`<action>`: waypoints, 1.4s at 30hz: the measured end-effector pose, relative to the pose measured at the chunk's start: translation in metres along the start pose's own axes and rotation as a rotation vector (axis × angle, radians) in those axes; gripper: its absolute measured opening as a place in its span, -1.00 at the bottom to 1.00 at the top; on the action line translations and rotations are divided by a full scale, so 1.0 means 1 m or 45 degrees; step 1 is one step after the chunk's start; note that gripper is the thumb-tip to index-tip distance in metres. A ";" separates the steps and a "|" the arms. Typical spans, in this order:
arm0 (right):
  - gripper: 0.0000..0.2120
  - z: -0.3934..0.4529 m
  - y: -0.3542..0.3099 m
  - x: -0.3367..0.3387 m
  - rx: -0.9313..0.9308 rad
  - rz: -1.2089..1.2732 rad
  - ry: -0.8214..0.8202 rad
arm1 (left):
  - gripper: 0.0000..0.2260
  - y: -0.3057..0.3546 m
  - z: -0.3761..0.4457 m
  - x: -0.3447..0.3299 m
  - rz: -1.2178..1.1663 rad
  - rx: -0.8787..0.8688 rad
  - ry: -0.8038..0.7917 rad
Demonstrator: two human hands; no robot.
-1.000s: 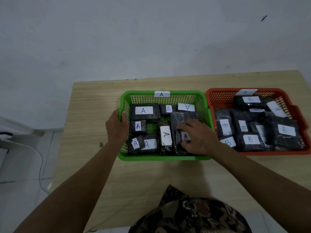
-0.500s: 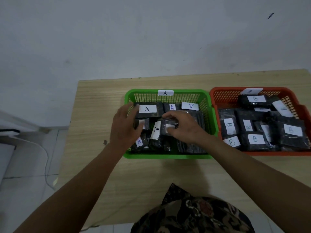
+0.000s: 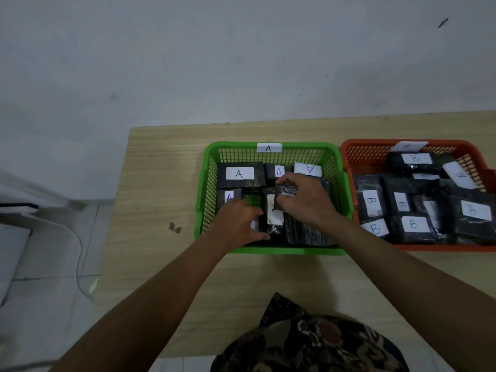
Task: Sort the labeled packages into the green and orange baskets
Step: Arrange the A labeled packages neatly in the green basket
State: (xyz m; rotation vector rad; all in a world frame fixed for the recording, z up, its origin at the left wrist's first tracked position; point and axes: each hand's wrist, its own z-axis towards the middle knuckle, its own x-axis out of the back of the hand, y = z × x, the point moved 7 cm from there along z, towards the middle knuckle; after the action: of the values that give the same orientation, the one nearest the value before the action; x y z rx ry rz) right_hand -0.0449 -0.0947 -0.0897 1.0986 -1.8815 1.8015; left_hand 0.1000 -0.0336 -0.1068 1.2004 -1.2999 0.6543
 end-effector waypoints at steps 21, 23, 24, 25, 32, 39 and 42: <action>-0.67 -0.008 -0.046 -0.072 0.337 -0.284 -0.591 | -0.61 -0.042 -0.025 0.021 0.356 0.128 -0.119; -0.67 -0.009 -0.045 -0.077 0.382 -0.390 -0.640 | -0.59 -0.042 -0.025 0.022 0.387 0.129 -0.131; -0.68 -0.009 -0.045 -0.080 0.400 -0.440 -0.658 | -0.59 -0.042 -0.026 0.022 0.411 0.130 -0.139; -0.70 -0.009 -0.045 -0.082 0.413 -0.489 -0.673 | -0.58 -0.042 -0.026 0.022 0.428 0.133 -0.143; -0.75 -0.014 -0.044 -0.093 0.615 -0.837 -0.636 | -0.63 -0.044 -0.026 0.019 0.466 0.137 -0.183; -0.38 -0.018 -0.040 -0.082 0.637 -0.895 -0.738 | -0.58 -0.047 -0.025 0.014 0.399 0.121 -0.182; -0.43 -0.019 -0.039 -0.085 0.610 -0.973 -0.760 | -0.53 -0.047 -0.025 0.013 0.384 0.097 -0.162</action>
State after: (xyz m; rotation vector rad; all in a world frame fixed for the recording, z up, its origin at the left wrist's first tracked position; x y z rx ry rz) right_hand 0.0335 -0.0474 -0.1177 2.3283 -0.9669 1.5573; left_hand 0.1545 -0.0282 -0.1041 1.1312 -1.5937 0.8615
